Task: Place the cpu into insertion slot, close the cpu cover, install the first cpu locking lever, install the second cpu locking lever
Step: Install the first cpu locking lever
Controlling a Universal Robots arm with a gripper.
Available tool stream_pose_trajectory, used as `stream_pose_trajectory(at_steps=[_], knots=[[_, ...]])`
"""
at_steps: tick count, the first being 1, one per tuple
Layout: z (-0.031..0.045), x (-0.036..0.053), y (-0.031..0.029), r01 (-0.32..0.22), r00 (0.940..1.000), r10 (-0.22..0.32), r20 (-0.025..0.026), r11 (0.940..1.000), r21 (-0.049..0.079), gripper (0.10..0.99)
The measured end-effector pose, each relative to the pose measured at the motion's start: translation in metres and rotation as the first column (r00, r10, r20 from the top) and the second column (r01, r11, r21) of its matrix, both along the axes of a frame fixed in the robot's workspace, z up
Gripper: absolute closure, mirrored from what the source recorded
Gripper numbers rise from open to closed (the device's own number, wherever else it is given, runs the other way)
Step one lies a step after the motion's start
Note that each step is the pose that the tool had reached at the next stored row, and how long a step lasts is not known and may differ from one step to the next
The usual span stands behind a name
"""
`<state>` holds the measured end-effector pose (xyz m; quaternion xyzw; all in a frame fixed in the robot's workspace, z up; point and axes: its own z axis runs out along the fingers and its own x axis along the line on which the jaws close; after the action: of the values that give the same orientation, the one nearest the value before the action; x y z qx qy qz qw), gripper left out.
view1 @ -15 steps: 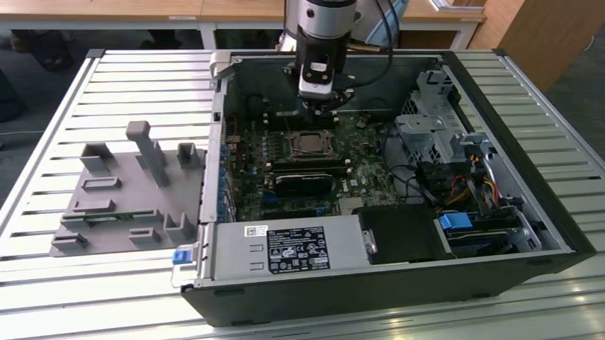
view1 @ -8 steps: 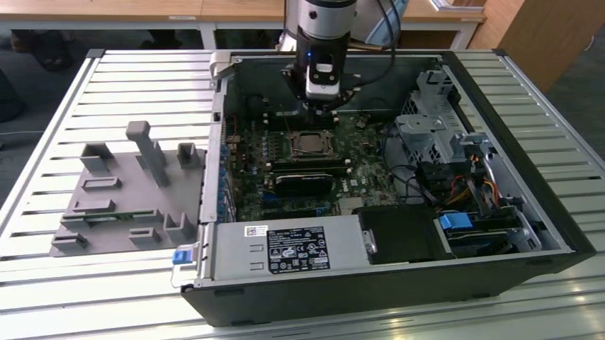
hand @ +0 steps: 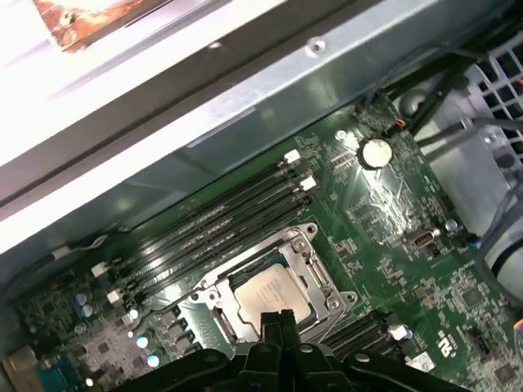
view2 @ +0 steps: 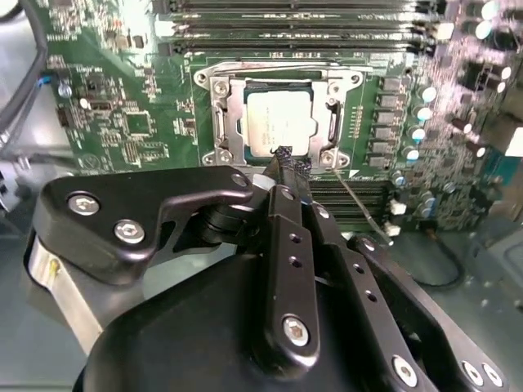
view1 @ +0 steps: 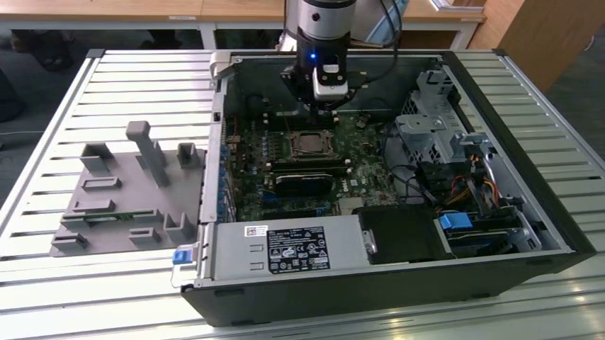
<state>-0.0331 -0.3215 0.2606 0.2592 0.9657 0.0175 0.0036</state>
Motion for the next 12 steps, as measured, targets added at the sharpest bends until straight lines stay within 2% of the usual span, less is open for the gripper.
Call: stream_pose_trajectory(at_steps=[3,6,9,12], knots=[[-0.0006,0.0001,0.0,-0.055,0.9985,0.055,0.0001,0.9985,0.0,0.98],[-0.0012,0.0001,0.0,-0.109,0.9941,0.109,0.0001,0.9941,0.0,0.98],[-0.0018,0.0001,0.0,-0.162,0.9867,0.162,0.0,0.9867,0.0,0.98],[-0.0024,0.0001,0.0,-0.217,0.9762,0.217,0.0,0.9762,0.0,0.98]])
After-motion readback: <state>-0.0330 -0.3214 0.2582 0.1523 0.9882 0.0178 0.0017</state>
